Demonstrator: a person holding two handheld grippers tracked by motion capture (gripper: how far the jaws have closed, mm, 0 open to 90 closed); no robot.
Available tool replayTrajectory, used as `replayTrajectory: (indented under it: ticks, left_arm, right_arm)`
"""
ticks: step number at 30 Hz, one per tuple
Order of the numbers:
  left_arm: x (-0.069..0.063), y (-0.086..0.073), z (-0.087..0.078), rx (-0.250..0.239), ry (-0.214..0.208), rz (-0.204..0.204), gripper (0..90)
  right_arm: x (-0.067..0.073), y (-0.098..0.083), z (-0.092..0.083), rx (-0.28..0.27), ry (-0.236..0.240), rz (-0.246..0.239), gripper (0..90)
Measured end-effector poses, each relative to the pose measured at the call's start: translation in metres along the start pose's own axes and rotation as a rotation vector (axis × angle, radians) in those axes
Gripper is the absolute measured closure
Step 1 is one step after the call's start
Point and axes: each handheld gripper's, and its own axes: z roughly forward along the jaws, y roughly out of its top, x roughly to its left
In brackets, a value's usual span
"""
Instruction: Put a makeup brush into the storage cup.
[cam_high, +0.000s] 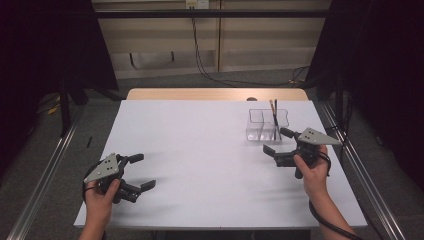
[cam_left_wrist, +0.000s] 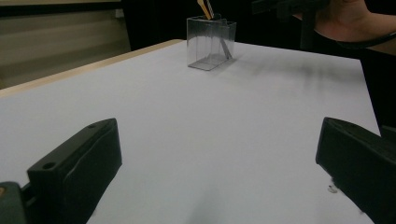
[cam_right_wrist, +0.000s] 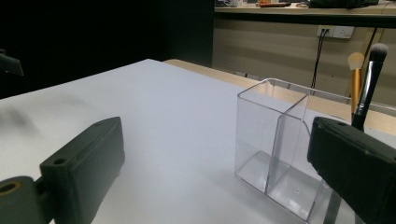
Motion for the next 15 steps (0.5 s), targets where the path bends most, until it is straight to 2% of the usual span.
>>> replayTrajectory:
  ticks: [15]
  left_arm:
    - [0.0001, 0.0000, 0.0003, 0.004, -0.004, 0.003, 0.2]
  right_arm:
    - [0.0055, -0.0072, -0.0102, 0.023, 0.010, -0.015, 3.5]
